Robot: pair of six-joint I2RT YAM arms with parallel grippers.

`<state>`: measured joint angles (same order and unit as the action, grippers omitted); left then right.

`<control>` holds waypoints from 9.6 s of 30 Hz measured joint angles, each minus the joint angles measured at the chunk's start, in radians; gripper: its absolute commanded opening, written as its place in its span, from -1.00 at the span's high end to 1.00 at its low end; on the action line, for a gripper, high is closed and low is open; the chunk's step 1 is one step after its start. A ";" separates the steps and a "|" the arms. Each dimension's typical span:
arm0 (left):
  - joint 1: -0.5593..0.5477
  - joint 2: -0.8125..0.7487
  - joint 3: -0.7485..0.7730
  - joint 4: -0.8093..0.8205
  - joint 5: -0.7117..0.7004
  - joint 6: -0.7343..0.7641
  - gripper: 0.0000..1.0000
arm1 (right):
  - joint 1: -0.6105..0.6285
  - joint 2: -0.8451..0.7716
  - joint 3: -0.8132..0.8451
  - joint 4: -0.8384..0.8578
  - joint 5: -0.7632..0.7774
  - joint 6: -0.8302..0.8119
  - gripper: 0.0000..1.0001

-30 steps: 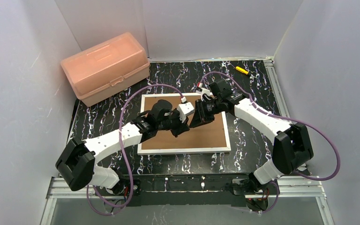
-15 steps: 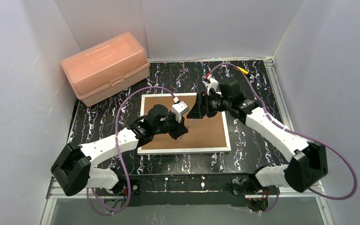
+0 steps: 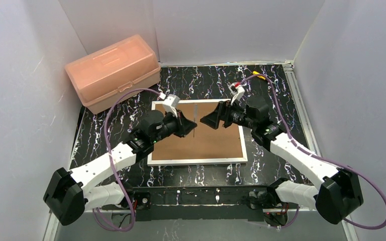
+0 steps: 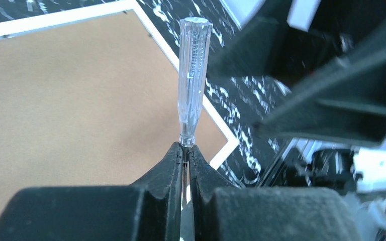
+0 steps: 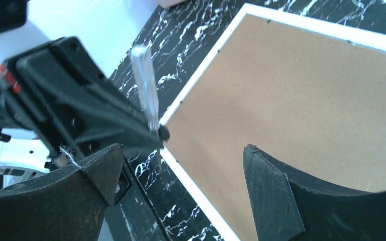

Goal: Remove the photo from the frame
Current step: Adjust the screwdriver, then release the photo frame item from the photo frame.

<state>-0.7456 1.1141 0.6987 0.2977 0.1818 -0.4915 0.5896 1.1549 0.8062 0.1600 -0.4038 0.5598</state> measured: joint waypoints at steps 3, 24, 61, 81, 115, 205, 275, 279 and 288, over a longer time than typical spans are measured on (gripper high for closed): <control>0.045 -0.032 -0.006 0.002 -0.048 -0.103 1.00 | 0.000 -0.044 -0.027 0.034 0.002 -0.033 -0.79; 0.089 -0.136 -0.095 0.317 -0.186 -0.684 1.00 | 0.161 -0.003 -0.139 0.493 0.021 0.203 -0.24; 0.084 -0.137 -0.096 0.166 -0.311 -0.990 1.00 | 0.321 0.082 -0.043 0.414 0.435 -0.040 0.37; 0.322 -0.122 0.019 -0.110 0.023 -0.858 -0.45 | 0.297 0.032 0.045 0.105 0.497 -0.074 0.97; 0.560 0.066 0.130 -0.245 0.870 -0.346 -0.38 | -0.076 0.218 0.048 0.340 -0.610 0.251 0.97; -0.027 0.504 0.228 -0.247 0.121 -0.621 1.00 | -0.392 0.197 -0.195 -0.320 0.176 -0.079 0.06; 0.006 0.722 0.441 -0.266 0.229 -0.420 1.00 | -0.396 0.326 -0.174 -0.151 -0.049 -0.121 0.45; 0.026 0.720 0.436 -0.261 0.238 -0.424 1.00 | -0.396 0.328 -0.174 -0.151 -0.051 -0.122 0.45; 0.032 0.743 0.436 -0.241 0.323 -0.436 1.00 | -0.399 0.341 -0.166 -0.153 -0.071 -0.123 0.44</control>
<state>-0.7136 1.8568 1.1347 0.0566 0.5053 -0.9276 0.1909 1.4960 0.6399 0.0074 -0.4751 0.4366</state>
